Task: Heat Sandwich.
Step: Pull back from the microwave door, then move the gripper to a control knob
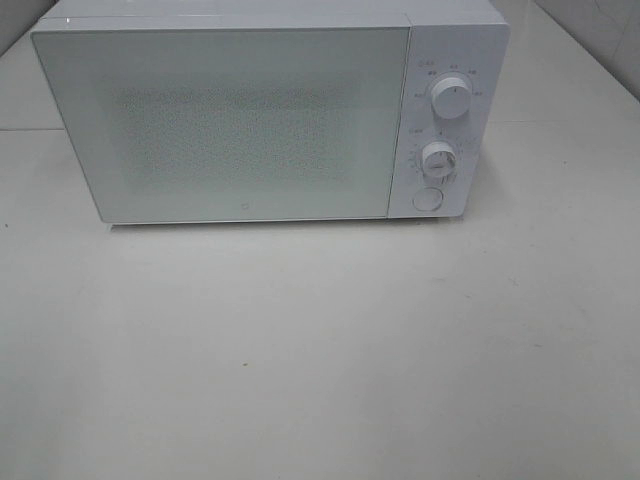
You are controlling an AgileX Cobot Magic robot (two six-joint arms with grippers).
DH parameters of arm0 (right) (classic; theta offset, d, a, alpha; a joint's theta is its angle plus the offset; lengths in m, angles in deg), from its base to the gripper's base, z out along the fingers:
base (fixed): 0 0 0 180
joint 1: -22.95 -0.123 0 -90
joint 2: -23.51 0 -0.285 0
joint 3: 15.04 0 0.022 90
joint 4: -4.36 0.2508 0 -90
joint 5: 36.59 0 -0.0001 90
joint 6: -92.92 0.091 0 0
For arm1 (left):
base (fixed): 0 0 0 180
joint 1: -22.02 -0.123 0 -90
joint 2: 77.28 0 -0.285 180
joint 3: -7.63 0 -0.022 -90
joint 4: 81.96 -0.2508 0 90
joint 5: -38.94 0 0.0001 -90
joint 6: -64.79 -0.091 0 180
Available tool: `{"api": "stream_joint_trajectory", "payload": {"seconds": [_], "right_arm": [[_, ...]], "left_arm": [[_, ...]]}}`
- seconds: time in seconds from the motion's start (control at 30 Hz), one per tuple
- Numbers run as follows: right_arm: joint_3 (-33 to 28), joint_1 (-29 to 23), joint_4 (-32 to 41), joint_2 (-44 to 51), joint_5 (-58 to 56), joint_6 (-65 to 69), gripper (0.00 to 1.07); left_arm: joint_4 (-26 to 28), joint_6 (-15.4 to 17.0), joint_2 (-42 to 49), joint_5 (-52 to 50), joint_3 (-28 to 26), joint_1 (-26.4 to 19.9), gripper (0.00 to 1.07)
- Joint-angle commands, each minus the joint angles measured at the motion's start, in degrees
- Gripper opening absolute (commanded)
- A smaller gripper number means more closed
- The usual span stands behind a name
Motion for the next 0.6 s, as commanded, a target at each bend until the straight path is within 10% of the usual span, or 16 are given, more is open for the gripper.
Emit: {"api": "stream_joint_trajectory", "payload": {"seconds": [0.03,0.6], "right_arm": [[1.43,0.4,0.17,0.57,2.46,-0.06,0.76],[1.95,0.4,0.17,-15.81,18.91,-0.06,0.76]], "left_arm": [[0.4,0.0,1.6,-0.74,0.23,-0.23,0.98],[0.4,0.0,1.6,-0.74,0.23,-0.23,0.98]]}}
